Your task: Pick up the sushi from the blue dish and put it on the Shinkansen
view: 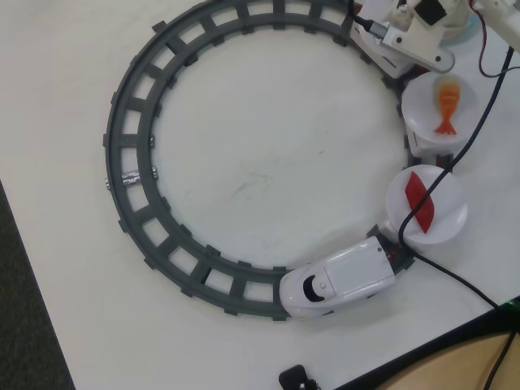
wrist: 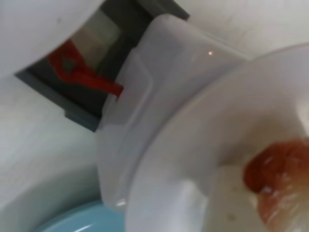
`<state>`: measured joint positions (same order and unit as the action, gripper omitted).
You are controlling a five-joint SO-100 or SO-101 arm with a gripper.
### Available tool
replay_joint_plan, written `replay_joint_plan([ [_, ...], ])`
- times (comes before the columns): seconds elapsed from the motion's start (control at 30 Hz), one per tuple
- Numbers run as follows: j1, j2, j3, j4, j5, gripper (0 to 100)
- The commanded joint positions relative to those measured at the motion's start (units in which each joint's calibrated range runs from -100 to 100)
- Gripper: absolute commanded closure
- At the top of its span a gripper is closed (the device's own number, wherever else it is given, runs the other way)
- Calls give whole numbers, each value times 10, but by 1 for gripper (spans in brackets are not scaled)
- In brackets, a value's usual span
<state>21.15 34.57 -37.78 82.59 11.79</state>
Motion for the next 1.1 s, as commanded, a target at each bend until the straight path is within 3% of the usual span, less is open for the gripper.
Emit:
replay_joint_plan([
  [0.0, 3, -15, 0, 6, -3, 84],
  [0.37, 4, -35, -3, 39, -3, 68],
  [0.57, -18, -213, 3, 88, -5, 68],
  [0.67, -37, -317, 32, 128, -35, 69],
  [0.87, -66, -564, 254, 125, -84, 69],
  [1.07, -113, -818, 544, 125, -87, 69],
])
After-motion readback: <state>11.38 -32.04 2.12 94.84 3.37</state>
